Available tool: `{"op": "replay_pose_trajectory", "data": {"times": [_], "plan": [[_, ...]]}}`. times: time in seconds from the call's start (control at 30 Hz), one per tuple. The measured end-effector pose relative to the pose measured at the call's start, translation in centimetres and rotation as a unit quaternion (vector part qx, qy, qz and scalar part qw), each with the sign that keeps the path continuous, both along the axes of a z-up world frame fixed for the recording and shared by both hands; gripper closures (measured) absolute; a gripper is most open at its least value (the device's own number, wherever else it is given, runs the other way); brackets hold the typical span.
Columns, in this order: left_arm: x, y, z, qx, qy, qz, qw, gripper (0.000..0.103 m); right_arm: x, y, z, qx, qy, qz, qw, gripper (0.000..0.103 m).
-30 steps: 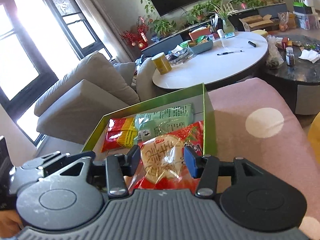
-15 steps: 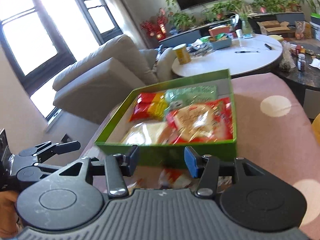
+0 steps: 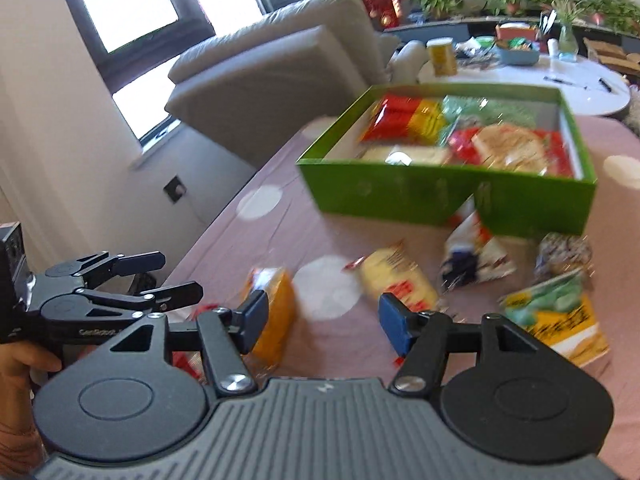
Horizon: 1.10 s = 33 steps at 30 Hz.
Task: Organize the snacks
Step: 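Move both tools to the red silver-banded wafer pack and grasp it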
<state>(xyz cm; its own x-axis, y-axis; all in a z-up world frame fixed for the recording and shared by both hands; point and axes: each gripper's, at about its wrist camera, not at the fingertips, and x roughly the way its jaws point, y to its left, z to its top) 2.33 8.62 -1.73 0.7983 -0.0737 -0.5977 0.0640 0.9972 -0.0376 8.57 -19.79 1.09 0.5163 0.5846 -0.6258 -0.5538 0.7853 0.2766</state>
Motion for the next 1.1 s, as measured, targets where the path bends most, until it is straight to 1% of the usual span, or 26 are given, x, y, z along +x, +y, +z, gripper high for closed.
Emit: {"op": "replay_pose_trajectory", "data": {"times": [0.07, 0.17, 0.27, 0.33, 0.4, 0.5, 0.57, 0.67, 0.73, 0.83, 0.87, 0.97, 1.03, 1.1], "plan": [[-1.2, 0.3, -0.3, -0.001, 0.004, -0.001, 1.0, 0.016, -0.5, 0.5, -0.2, -0.002, 0.011, 0.006, 1.0, 0.041], [-2.5, 0.5, -1.2, 0.005, 0.018, -0.006, 0.9998, 0.016, -1.6, 1.3, -0.4, -0.008, 0.015, 0.015, 1.0, 0.04], [-3.5, 0.5, -1.8, -0.011, 0.02, -0.005, 0.9997, 0.015, -2.5, 2.0, -0.2, -0.014, 0.01, 0.024, 1.0, 0.031], [-3.8, 0.3, -2.0, -0.024, 0.022, -0.009, 0.9994, 0.015, -3.2, 2.4, -0.3, -0.019, 0.005, 0.026, 0.999, 0.031], [-4.2, -0.3, -2.1, -0.026, 0.022, -0.02, 0.9992, 0.015, -3.6, 2.8, -0.3, -0.023, 0.004, 0.026, 0.999, 0.031], [-4.6, -1.4, -2.5, -0.011, 0.034, -0.041, 0.9985, 0.014, -4.2, 3.0, -0.5, -0.03, 0.005, 0.028, 0.999, 0.031], [-4.9, -1.9, -2.9, -0.01, 0.025, -0.046, 0.9986, 0.013, -4.6, 3.1, -0.8, -0.038, 0.007, 0.03, 0.999, 0.031], [-4.7, -1.9, -3.4, -0.037, 0.039, -0.05, 0.9973, 0.012, -5.1, 3.3, -1.2, -0.047, 0.012, 0.031, 0.998, 0.031], [-4.6, -2.2, -3.6, -0.047, 0.046, -0.055, 0.9963, 0.016, -5.4, 3.6, -1.5, -0.052, 0.019, 0.031, 0.998, 0.031], [-5.0, -2.9, -3.6, -0.034, 0.037, -0.059, 0.997, 0.018, -5.8, 3.9, -1.8, -0.053, 0.025, 0.035, 0.998, 0.031], [-5.1, -2.9, -3.6, -0.036, 0.037, -0.056, 0.9971, 0.018, -5.9, 3.9, -1.9, -0.052, 0.027, 0.037, 0.998, 0.031], [-5.2, -2.5, -3.5, -0.055, 0.042, -0.042, 0.9967, 0.023, -6.3, 4.1, -2.0, -0.052, 0.031, 0.044, 0.997, 0.031], [-5.2, -1.9, -3.3, -0.069, 0.047, -0.033, 0.996, 0.027, -6.5, 4.2, -2.1, -0.06, 0.025, 0.045, 0.997, 0.031], [-5.4, -1.2, -3.0, -0.072, 0.045, -0.018, 0.9963, 0.028, -6.4, 4.2, -2.3, -0.067, 0.025, 0.04, 0.997, 0.031]]}}
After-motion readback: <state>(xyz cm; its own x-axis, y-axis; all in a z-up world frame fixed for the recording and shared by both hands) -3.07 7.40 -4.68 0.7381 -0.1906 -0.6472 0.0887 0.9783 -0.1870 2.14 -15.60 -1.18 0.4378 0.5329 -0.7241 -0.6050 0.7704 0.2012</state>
